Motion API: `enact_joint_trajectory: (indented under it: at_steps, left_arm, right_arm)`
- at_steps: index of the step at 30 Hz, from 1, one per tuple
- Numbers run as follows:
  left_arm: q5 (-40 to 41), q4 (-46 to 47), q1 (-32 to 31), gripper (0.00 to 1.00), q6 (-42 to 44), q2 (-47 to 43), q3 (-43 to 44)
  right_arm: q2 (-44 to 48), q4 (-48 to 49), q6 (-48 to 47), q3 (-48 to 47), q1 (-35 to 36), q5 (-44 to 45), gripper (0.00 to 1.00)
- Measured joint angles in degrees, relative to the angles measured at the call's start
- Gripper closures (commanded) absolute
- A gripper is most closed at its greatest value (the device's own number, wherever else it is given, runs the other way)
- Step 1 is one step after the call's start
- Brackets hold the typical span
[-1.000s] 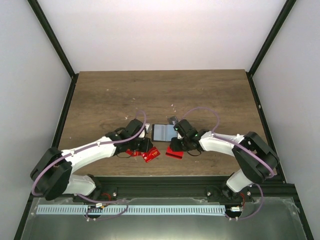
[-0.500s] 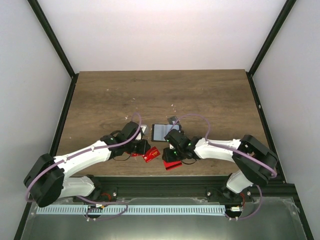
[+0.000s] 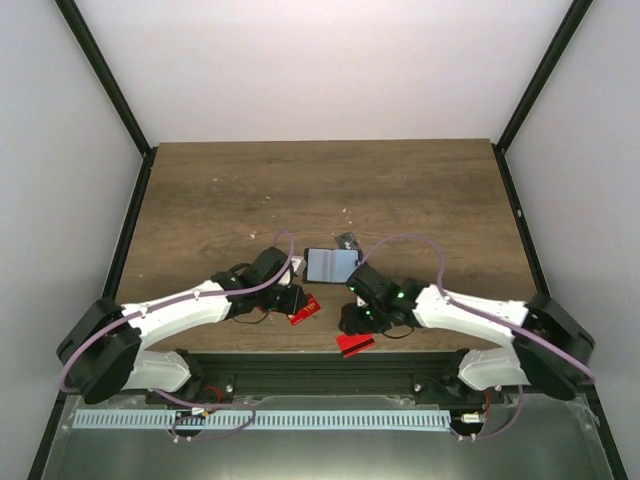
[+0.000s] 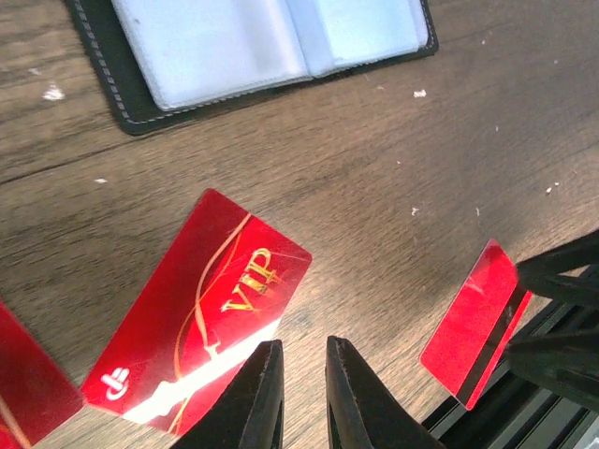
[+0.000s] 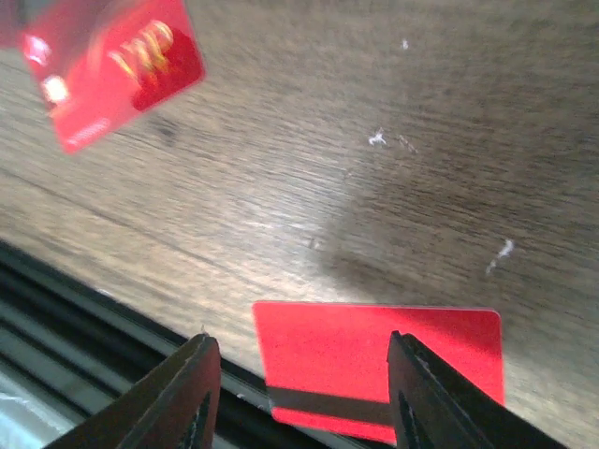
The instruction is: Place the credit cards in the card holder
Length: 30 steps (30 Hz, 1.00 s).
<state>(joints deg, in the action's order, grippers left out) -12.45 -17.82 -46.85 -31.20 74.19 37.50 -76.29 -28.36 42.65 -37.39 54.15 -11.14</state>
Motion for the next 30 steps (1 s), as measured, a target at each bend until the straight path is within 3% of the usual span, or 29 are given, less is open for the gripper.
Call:
enact_joint_trajectory:
  at_steps: [6, 17, 30]
  left_arm:
    - [-2.0, 1.9, -2.1, 0.84, 1.1, 4.1, 1.7]
    - [-7.5, 5.4, -6.8, 0.85, 3.2, 12.9, 4.6]
    - [-11.9, 6.7, -8.8, 0.85, 5.5, 20.4, 8.6]
  right_arm:
    - [13.4, -1.2, 9.0, 2.3, 0.0, 1.9, 0.39]
    - [26.8, 1.3, 30.8, 23.1, 0.1, -6.9, 0.41]
    - [29.1, 18.3, 44.9, 30.5, 0.1, -9.5, 0.46]
